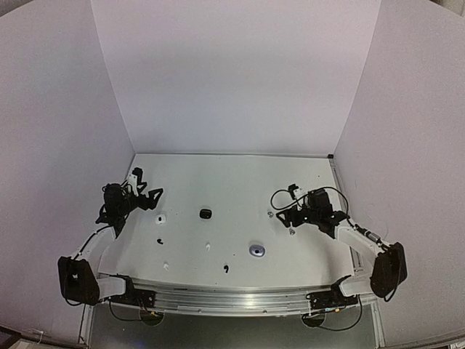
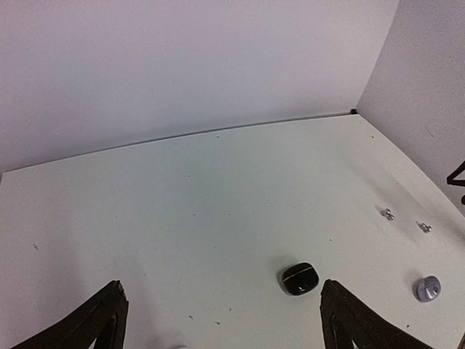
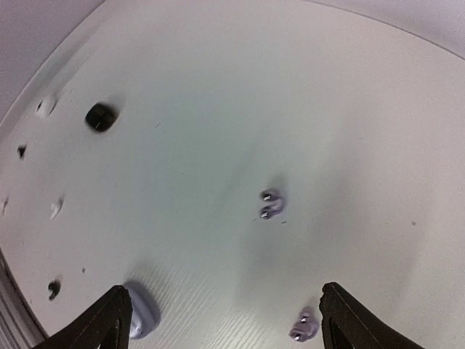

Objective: Insert the wireless bluetooth earbuds into the charging case
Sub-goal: Pick up the charging case from the center of the board, then pass from the right arm to the left, then pass from the left arm to the right, then pass from the right arm to the left

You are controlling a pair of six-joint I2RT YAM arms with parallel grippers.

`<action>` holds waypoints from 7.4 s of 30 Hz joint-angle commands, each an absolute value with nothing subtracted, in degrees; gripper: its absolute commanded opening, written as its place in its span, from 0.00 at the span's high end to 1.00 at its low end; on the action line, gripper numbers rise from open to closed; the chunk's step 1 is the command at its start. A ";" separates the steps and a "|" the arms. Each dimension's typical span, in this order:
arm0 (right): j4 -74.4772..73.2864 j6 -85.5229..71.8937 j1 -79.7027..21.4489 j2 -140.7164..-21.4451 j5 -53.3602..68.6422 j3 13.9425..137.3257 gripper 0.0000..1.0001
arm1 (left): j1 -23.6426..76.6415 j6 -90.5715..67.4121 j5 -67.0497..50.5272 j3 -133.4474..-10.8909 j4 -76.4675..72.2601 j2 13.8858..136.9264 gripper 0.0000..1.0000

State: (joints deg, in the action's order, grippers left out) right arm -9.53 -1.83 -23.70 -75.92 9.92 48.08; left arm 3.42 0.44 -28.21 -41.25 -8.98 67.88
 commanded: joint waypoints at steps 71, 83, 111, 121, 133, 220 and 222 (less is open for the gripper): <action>23.64 54.72 -60.01 -107.28 -21.57 91.50 0.90 | 21.40 -5.39 -60.61 -68.48 -5.87 80.05 0.48; 23.55 57.89 -60.91 -110.12 -21.63 93.46 0.90 | 22.30 -6.69 -60.01 -70.84 -7.18 81.75 0.61; -15.48 20.03 -52.13 -100.89 15.20 100.27 0.14 | 21.83 22.45 -69.05 -74.65 13.77 81.31 1.00; -21.88 14.33 -50.95 -105.44 27.37 106.23 0.39 | 22.44 26.97 -70.60 -77.25 18.67 82.93 1.00; -24.32 13.93 -50.96 -112.59 28.34 114.36 0.55 | 23.09 26.83 -70.45 -77.12 18.42 83.16 1.00; -27.33 18.46 -50.53 -115.55 31.19 119.05 1.00 | 21.98 27.84 -76.05 -78.13 24.99 83.76 1.00; -27.24 17.58 -50.48 -115.50 30.39 119.39 0.93 | 22.00 27.61 -76.13 -78.11 25.22 83.72 1.00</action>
State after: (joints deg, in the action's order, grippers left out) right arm -28.59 17.75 -50.28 -114.49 30.48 116.11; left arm 21.58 27.32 -73.02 -75.02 23.16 83.33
